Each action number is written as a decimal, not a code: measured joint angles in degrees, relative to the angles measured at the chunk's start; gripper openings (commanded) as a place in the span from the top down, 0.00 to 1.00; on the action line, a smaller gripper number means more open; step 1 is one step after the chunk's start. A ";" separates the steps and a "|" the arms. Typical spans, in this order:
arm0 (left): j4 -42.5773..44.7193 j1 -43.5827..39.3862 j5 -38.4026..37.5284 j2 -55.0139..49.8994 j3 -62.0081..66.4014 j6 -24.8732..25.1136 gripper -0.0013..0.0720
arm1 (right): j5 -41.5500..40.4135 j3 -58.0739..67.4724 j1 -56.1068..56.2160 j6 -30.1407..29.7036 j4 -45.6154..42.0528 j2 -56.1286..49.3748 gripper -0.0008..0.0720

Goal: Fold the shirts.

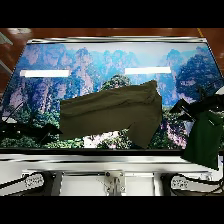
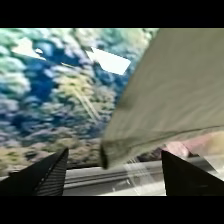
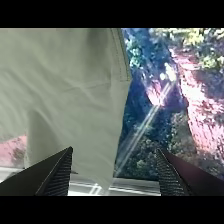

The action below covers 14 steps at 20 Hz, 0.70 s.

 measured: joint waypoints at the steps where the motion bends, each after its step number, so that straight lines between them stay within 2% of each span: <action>1: -1.16 -1.22 0.98 -0.20 -0.44 0.07 0.01 | -0.11 -0.35 -0.09 -0.17 -0.09 0.00 0.12; 4: -5.90 -5.01 4.35 -1.33 -1.07 0.22 0.02 | -0.63 -0.90 -0.39 -0.57 -0.31 0.15 0.12; 5: -7.80 -6.36 5.22 -2.01 -1.20 0.31 0.09 | -0.79 -1.01 -0.44 -0.59 -0.39 0.15 0.12; 7: -9.97 -8.61 7.10 -3.54 -1.46 0.44 0.57 | -1.62 -1.14 -0.44 -0.59 -0.55 0.15 0.12; 8: -9.97 -9.46 8.26 -4.24 -1.55 0.63 0.76 | -1.77 -1.36 -0.48 -0.59 -0.81 0.15 0.12; 9: -10.47 -10.10 8.96 -4.70 -1.66 0.76 0.86 | -2.25 -1.75 -0.55 -0.59 -0.94 0.15 0.12; 10: -11.19 -10.54 8.90 -5.05 -1.66 1.03 0.92 | -2.64 -2.38 -0.57 -0.59 -1.09 0.15 0.12; 14: -11.67 -11.43 7.02 -4.83 -0.70 3.52 0.92 | -5.75 -7.21 -0.55 -0.63 0.11 0.15 0.12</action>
